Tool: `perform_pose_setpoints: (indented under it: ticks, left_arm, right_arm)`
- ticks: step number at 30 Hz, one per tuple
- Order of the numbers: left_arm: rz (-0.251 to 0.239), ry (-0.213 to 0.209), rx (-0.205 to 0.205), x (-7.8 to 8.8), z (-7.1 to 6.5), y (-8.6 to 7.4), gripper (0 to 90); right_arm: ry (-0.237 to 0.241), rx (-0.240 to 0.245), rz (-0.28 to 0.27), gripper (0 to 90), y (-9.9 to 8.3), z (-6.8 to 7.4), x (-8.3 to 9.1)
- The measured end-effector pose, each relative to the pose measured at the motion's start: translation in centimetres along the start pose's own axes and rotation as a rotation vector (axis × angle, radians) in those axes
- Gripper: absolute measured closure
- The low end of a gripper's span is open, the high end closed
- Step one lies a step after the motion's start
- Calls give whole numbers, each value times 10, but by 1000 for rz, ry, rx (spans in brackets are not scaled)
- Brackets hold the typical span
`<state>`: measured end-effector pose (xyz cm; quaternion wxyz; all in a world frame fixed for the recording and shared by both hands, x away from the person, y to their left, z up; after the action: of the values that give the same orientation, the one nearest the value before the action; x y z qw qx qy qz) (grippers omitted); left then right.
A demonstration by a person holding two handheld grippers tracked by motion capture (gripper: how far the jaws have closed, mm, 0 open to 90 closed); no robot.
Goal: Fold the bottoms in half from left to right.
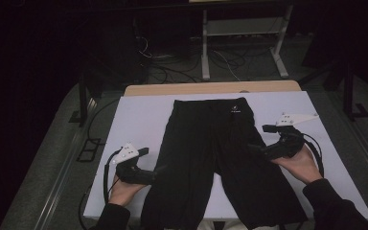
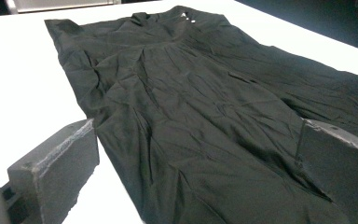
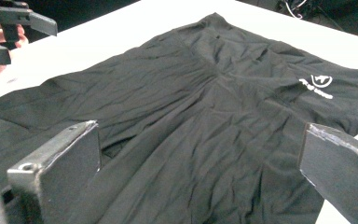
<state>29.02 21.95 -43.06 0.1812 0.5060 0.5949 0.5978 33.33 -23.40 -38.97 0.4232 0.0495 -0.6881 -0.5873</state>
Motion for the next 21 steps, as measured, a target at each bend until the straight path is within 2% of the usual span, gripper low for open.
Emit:
perform_pose_setpoints:
  ticks: [21]
  left_arm:
    - [4, -3, 4, 0, 1, 0, 0]
  right_arm:
    - [30, 57, 14, 0, 36, 10, -22]
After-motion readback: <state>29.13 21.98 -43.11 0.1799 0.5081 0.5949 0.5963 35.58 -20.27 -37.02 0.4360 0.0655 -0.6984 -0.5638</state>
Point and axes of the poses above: each handheld gripper's, and its own axes: x roughly backward along the jaws, y roughly out of its top, z roughly to its left, the point moved 1 cm from there along -x, roughly forward along the jaws, and after that the axes turned 11 degrees about -y, right-handed, at the moved point
